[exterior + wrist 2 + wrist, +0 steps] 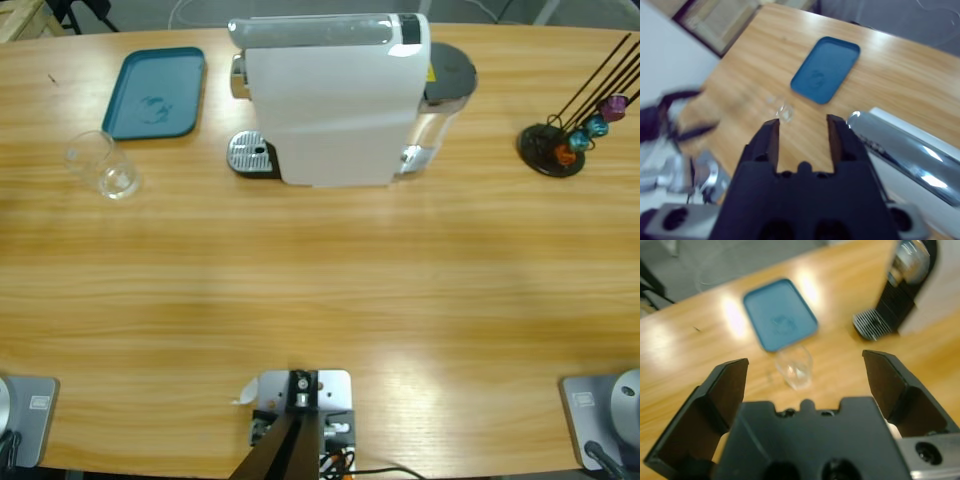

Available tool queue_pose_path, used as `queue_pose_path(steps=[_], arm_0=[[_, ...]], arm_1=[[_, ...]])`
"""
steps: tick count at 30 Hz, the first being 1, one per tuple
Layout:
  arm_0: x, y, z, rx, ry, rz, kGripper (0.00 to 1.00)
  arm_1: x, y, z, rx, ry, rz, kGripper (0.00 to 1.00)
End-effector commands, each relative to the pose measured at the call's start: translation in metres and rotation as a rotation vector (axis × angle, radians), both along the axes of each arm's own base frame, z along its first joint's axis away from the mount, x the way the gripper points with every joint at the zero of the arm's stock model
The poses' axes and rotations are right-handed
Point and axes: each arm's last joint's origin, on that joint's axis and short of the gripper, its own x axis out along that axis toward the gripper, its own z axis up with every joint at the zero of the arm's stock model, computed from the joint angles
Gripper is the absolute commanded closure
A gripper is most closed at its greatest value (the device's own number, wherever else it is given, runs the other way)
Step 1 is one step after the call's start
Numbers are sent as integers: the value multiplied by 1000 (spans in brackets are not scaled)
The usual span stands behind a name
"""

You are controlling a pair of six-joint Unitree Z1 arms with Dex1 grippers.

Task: Pour coffee

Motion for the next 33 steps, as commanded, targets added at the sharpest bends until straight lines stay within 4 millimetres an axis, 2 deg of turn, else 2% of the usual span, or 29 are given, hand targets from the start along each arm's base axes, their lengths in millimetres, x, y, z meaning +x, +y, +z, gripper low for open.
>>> queue_pose_path(steps=[1, 4, 7, 12, 16, 26, 33], arm_0=[[66, -26, -51, 81, 98, 73, 4], [74, -29, -73, 127, 163, 84, 4], [71, -30, -82, 112, 185, 89, 4], [65, -28, -110, 54, 222, 133, 4], [69, -28, -131, 49, 235, 151, 4], [90, -35, -144, 92, 213, 215, 4], [100, -41, -158, 68, 220, 228, 4]], arm_1=[[-72, -33, -45, -237, 79, 184, 0], [-84, -51, -66, -226, 99, 153, 0], [-93, -70, -80, -208, 108, 119, 0], [-102, -88, -104, -222, 124, 113, 0], [-104, -92, -123, -224, 137, 108, 0], [-109, -103, -146, -170, 158, 60, 0], [-109, -103, -151, -159, 167, 50, 0]])
